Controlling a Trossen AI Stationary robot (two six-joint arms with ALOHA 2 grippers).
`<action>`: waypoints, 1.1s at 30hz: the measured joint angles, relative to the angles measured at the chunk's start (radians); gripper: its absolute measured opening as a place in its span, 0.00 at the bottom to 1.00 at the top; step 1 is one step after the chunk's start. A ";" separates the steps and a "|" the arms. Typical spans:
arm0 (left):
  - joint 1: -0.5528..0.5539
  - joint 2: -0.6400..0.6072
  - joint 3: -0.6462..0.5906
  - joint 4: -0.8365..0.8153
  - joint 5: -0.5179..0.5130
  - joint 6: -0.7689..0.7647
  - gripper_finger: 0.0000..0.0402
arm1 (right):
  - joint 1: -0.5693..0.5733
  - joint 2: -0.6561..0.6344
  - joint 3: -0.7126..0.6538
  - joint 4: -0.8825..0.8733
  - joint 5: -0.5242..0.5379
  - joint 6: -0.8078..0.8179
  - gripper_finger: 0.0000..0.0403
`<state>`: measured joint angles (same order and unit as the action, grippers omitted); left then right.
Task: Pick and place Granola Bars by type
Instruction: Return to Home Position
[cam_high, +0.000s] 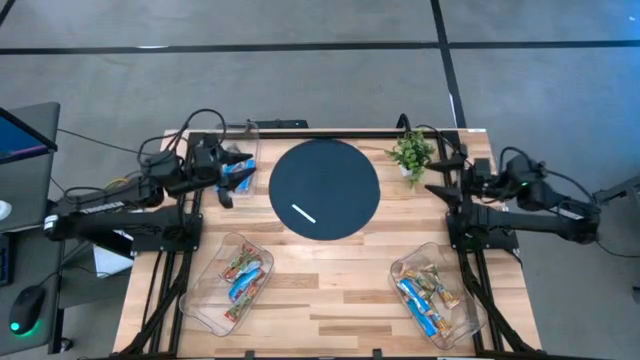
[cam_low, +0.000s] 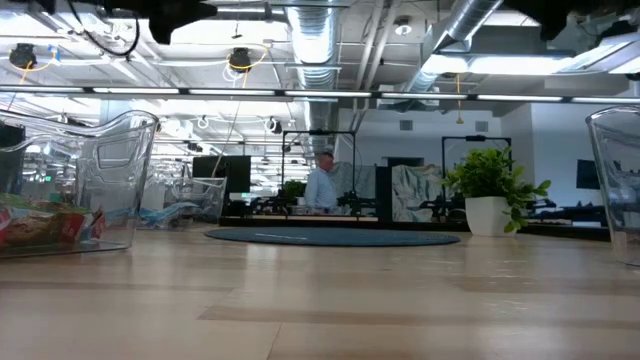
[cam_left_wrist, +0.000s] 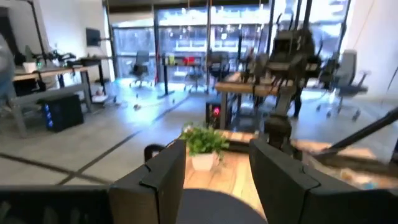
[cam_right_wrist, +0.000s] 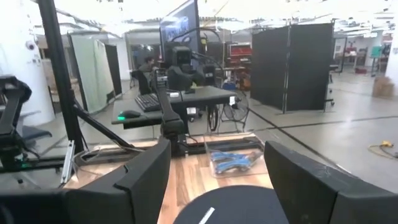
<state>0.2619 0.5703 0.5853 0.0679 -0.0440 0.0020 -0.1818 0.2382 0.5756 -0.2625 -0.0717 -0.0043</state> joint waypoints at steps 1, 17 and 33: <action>0.000 -0.013 -0.022 0.029 0.006 -0.012 0.43 | 0.001 0.000 -0.030 0.039 0.001 0.011 0.63; -0.109 -0.271 -0.231 0.134 -0.052 -0.066 0.43 | 0.100 -0.237 -0.293 0.189 0.045 0.025 0.63; -0.174 -0.383 -0.344 0.143 -0.128 -0.083 0.43 | 0.222 -0.222 -0.426 0.308 0.106 0.061 0.63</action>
<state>0.0879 0.1870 0.2409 0.2109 -0.1722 -0.0809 0.0398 0.0166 0.1498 0.0458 0.0340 0.0568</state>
